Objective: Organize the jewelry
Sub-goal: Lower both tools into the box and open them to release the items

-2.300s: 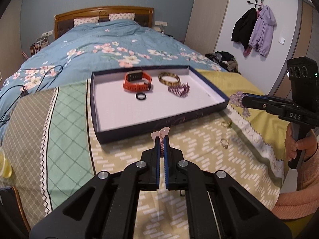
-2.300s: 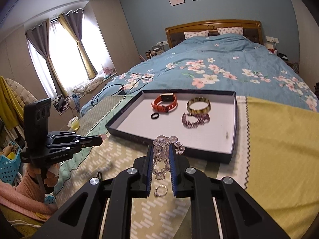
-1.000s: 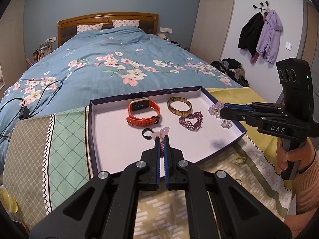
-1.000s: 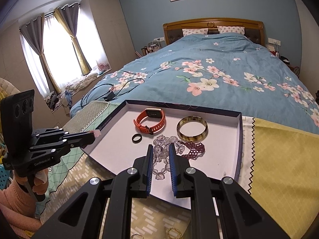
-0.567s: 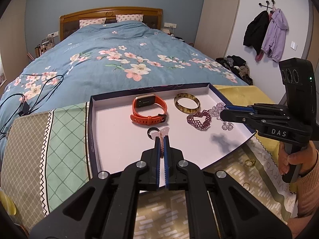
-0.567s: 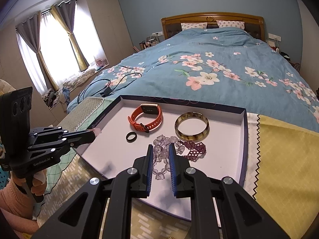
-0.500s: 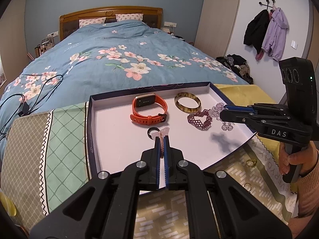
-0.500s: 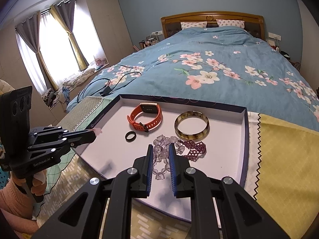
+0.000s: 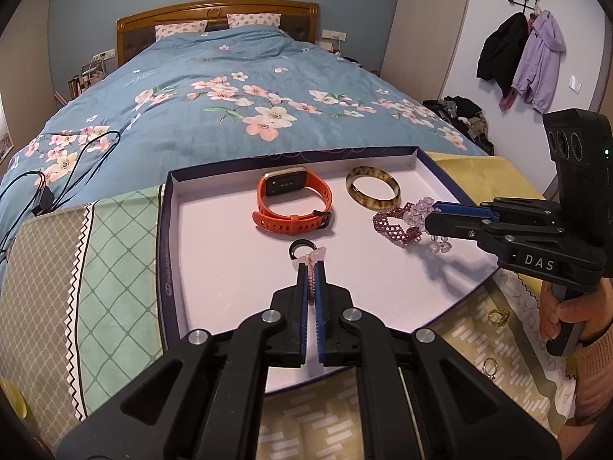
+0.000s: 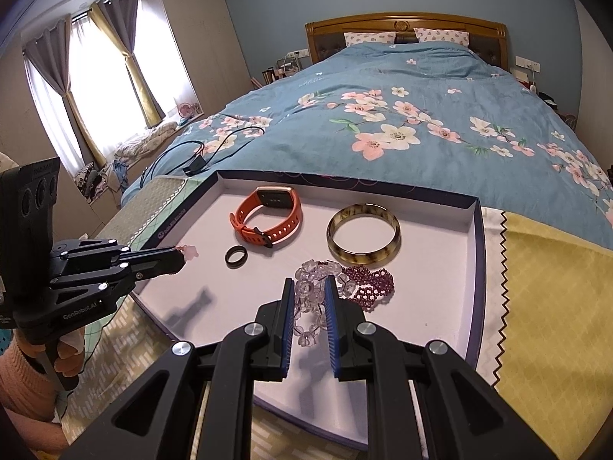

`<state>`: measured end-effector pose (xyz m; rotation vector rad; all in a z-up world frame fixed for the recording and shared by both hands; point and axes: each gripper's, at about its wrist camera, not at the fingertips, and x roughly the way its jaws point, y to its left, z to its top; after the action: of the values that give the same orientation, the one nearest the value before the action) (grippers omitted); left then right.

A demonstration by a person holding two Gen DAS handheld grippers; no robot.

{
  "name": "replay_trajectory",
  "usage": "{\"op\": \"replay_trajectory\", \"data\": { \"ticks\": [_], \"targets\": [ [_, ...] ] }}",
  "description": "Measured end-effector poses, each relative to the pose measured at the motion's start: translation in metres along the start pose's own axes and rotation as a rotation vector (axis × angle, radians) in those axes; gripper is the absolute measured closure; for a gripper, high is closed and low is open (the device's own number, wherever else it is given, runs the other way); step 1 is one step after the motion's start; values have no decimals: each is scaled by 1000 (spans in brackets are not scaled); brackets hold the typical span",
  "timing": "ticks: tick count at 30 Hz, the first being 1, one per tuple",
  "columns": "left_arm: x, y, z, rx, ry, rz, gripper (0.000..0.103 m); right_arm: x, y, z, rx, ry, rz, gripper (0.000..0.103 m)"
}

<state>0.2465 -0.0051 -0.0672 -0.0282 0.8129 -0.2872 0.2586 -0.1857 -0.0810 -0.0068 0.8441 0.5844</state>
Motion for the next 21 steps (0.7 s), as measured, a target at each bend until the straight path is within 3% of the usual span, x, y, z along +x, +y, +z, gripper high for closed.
{"op": "replay_trajectory", "data": {
  "ticks": [21],
  "targets": [
    [36,1,0,-17,71,23,97,14,-8,3,26,17,-44,85]
  ]
}}
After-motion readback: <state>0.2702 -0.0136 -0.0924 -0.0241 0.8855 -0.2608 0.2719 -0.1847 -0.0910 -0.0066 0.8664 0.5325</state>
